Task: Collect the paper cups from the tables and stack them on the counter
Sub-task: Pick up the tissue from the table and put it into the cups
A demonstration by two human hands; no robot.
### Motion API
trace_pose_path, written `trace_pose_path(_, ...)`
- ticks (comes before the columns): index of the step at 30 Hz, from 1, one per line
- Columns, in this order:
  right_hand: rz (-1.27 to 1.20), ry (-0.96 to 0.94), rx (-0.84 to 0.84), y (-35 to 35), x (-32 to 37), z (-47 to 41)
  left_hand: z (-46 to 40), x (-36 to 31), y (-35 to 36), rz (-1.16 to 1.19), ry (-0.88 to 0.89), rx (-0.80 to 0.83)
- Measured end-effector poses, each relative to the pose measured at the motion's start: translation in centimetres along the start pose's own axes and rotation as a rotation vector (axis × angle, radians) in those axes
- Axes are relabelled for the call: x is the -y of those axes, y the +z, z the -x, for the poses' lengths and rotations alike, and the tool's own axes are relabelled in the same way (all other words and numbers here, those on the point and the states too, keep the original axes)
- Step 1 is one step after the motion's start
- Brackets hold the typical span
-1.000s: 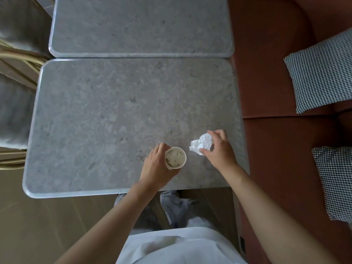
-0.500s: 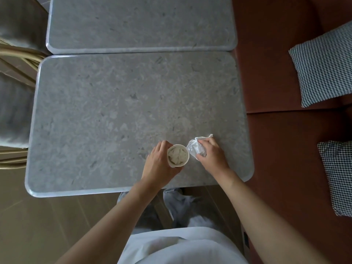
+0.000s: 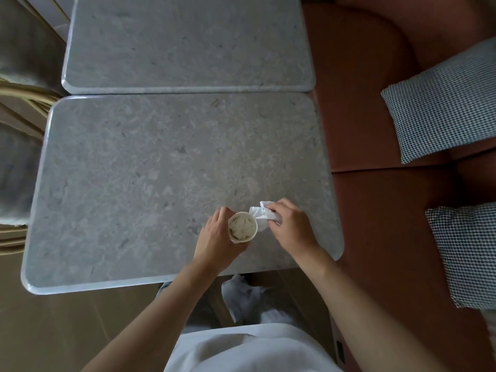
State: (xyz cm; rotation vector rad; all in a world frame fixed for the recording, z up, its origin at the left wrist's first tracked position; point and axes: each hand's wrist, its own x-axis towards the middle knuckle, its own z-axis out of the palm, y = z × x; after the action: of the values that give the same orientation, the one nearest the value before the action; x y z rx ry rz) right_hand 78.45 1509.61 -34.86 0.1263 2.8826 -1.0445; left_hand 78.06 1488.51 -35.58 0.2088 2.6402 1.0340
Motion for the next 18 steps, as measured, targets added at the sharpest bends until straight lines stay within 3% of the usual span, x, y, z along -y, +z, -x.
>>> trace_pose_path(18,0.001,-0.259,0.085,2.5,5.3,4.4,0.9,1.4,0.1,0.015,0.073,0.052)
